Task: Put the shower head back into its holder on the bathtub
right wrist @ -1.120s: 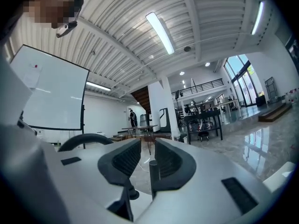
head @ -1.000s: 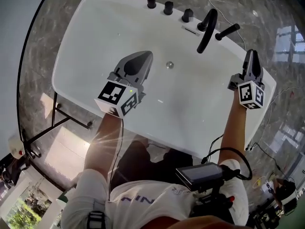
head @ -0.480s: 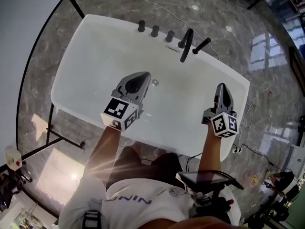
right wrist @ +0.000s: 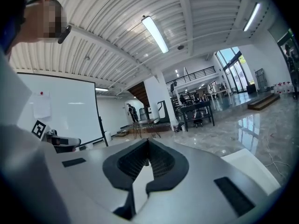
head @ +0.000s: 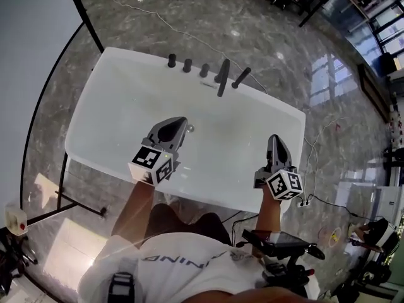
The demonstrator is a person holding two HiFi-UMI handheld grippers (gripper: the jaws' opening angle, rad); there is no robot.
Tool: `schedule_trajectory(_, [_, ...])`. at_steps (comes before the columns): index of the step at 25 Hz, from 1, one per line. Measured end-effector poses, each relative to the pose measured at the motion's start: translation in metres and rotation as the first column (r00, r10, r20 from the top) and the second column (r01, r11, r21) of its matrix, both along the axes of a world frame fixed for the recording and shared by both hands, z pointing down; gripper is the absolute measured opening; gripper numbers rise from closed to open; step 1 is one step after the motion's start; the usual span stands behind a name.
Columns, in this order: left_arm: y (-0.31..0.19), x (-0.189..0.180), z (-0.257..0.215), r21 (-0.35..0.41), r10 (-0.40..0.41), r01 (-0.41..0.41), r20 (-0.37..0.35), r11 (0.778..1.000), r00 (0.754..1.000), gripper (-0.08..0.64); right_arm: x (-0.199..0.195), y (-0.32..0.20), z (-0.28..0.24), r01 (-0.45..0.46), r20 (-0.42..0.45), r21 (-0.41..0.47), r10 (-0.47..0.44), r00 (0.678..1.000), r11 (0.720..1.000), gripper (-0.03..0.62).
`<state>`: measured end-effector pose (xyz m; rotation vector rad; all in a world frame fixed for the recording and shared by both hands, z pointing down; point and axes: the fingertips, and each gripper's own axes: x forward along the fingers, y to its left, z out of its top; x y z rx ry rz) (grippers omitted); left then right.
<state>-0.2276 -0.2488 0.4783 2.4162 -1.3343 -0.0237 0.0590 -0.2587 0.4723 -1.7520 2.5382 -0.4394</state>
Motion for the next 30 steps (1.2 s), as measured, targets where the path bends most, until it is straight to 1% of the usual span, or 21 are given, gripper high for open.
schedule_trajectory(4, [0.013,0.032,-0.009,0.007,0.009,-0.009,-0.001,1.000,1.000,0.014,0.026,0.026,-0.013,0.012,-0.012,0.017,-0.012,1.000,1.000,0.012])
schedule_trajectory(8, [0.031,0.072,-0.025,0.033,0.041,-0.042,0.031,0.999,0.999,0.014,0.059,0.049,-0.029,0.000,-0.014,0.047,0.000,1.000,0.999,0.012])
schedule_trajectory(13, [0.058,0.106,-0.050,0.069,0.038,-0.042,0.055,0.997,0.998,0.014,0.096,0.080,-0.046,0.003,0.027,0.079,-0.005,1.000,0.997,0.012])
schedule_trajectory(16, [0.078,0.121,-0.061,0.084,0.036,-0.042,0.074,0.996,0.997,0.014,0.113,0.098,-0.057,0.004,0.032,0.106,-0.008,0.999,0.994,0.012])
schedule_trajectory(19, [0.101,0.134,-0.073,0.100,0.039,-0.049,0.098,0.994,0.994,0.014,0.119,0.116,-0.070,0.020,-0.002,0.138,-0.020,1.000,0.990,0.012])
schedule_trajectory(24, [0.144,0.155,-0.111,0.165,0.034,-0.056,0.136,0.985,0.990,0.014,0.120,0.155,-0.104,0.084,-0.063,0.207,-0.073,0.995,0.975,0.012])
schedule_trajectory(27, [0.170,0.165,-0.128,0.196,0.025,-0.056,0.156,0.979,0.987,0.014,0.126,0.181,-0.120,0.109,-0.068,0.232,-0.096,0.993,0.966,0.012])
schedule_trajectory(30, [0.189,0.169,-0.143,0.225,0.029,-0.067,0.168,0.972,0.985,0.014,0.129,0.201,-0.133,0.108,-0.072,0.245,-0.092,0.993,0.963,0.012])
